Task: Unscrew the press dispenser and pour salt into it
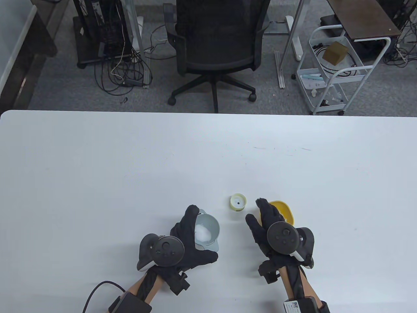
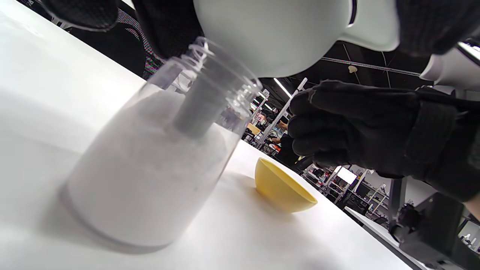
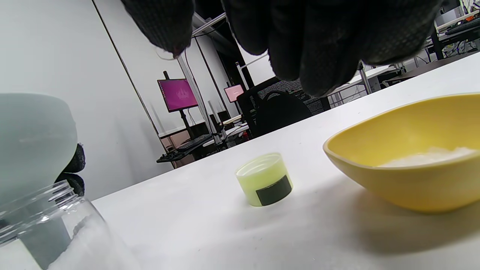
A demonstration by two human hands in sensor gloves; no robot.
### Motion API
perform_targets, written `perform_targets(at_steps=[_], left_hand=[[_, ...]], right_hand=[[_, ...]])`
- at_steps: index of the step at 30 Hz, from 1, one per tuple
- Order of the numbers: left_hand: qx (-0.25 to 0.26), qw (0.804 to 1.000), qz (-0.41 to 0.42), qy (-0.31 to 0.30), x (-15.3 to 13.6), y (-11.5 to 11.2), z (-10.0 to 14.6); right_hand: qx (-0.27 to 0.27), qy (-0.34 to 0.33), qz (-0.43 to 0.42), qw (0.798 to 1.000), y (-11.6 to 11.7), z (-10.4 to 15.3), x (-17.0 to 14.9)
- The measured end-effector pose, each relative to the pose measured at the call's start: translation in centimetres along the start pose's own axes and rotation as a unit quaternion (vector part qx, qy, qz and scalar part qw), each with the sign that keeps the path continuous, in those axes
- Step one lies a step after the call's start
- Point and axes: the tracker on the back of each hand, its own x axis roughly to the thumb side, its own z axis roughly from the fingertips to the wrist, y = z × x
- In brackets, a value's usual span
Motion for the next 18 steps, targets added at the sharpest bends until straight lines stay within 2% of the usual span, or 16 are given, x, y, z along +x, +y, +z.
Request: perform_targets(at_steps=[11,15,16,18], left_hand=[[0.006,1.000,-0.001,-0.005,0.08,0.21,0.04],[-0.011,0.999,-0.030,-0.008,-0.41,-0.71,0.28],[0.003,1.000,-0.023,-0.003,-0.35,-0.69,0.17],[-0.007,1.000,-0.021,0.003,-0.22,-0.66,0.19]], right_hand=[[0.002,0.001,0.002,1.000,0.05,0.00,-0.05],[0.004,0.001,0.004,1.000,0.10,0.01,-0.03],[0.004,0.001,0.004,1.000,0.12,0.01,-0.04],[0.006,0.002,0.005,1.000,0.18,0.00,-0.04]])
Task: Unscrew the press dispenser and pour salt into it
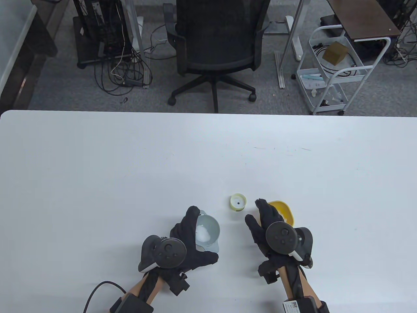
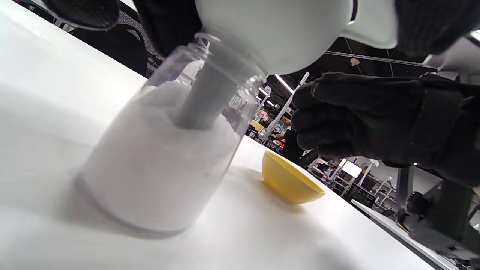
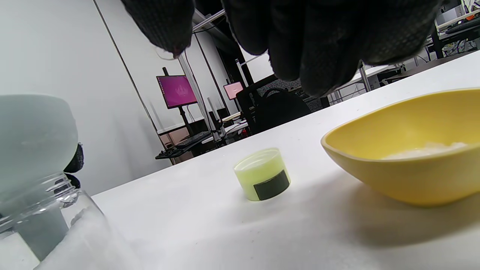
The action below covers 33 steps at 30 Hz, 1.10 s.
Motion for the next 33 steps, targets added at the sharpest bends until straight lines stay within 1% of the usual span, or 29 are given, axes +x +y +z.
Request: perform_targets(at_steps=[9,13,16,33], left_hand=[[-0.001,1.000,0.000,-0.001,0.2,0.1,0.0],[0.001,1.000,0.023,0.004,0.0,0.2,-0.1],[0.002,1.000,0.021,0.004,0.0,0.3,-0.1],[0.022,0.999,0.028,-0.005,0.6,1.7,-0.1]], right_hand=[[0.003,0.000,-0.001,1.000,0.1,0.0,0.0],[0.002,0.000,-0.001,1.000,0.1,-0.1,0.0],[0.002,0.000,-0.002,1.000,0.1,-0.1,0.0],[0.000,0.002,-0.002,1.000,0.1,-0.1,-0.2]])
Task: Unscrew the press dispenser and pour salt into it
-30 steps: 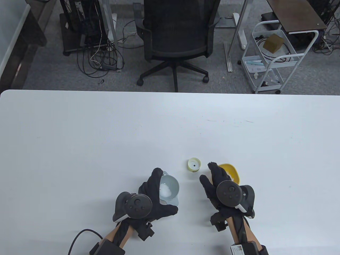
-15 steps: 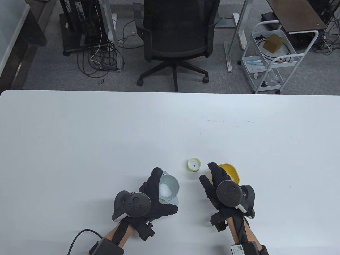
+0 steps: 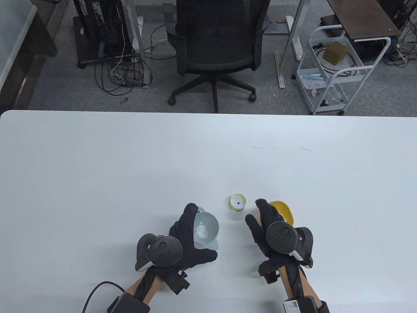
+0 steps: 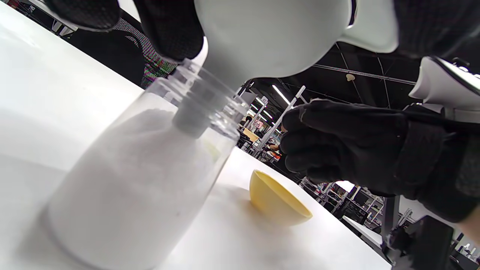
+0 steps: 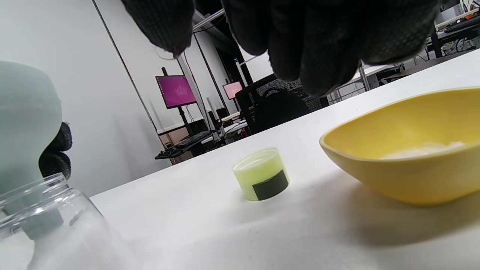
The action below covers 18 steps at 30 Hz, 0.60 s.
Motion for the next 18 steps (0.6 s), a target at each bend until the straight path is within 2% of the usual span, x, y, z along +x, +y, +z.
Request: perform_targets(at_steps=[3,6,7,8,18], left_hand=[[-0.004,1.000,-0.003,0.000,-0.1,-0.3,0.0],[-0.031,0.999,-0.032,0.005,-0.7,-1.4,0.2],[-0.011,1.000,-0.018,0.003,-0.6,-1.5,0.1],[-0.026,1.000,-0.007,0.007,-0.5,-1.5,0.0],[-0.022,0.999,-0.024,0.008,-0.3,-1.4,0.2]], right_hand=[[0.000,0.000,0.001,1.000,0.0,0.0,0.0],[0.002,0.000,0.001,1.000,0.0,0.0,0.0],[0.002,0.000,0.001,1.000,0.1,0.0,0.0],[0.002,0.000,0.001,1.000,0.1,0.0,0.0],[0.004,-0.001,-0.001,1.000,0.2,0.0,-0.1]])
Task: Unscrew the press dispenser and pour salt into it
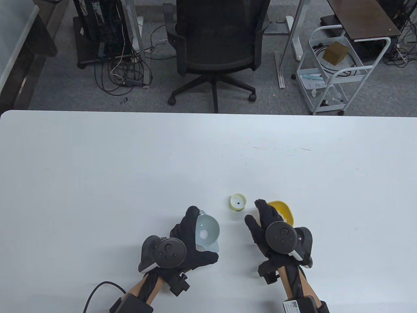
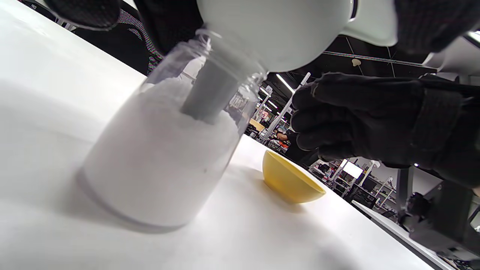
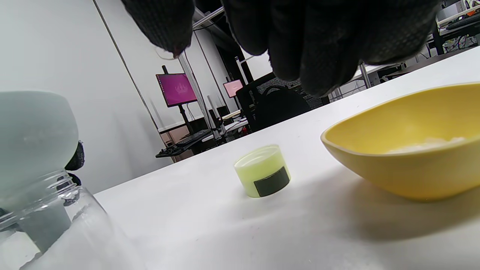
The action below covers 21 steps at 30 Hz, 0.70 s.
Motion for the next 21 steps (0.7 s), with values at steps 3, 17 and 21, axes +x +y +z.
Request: perform_targets(at_steps=[3,17,21], left_hand=[[-0.001,1.000,-0.001,0.001,0.03,0.07,-0.01],[0.006,1.000,0.013,0.000,0.45,0.80,-0.20],[0.007,1.000,0.013,-0.005,0.71,0.94,-0.19]], right_hand=[[0.002,0.000,0.000,1.000,0.07,-0.02,-0.03],[0.000,0.003,0.000,1.000,0.05,-0.08,-0.15],[0.001,0.002,0.001,1.000,0.04,-0.06,-0.14]])
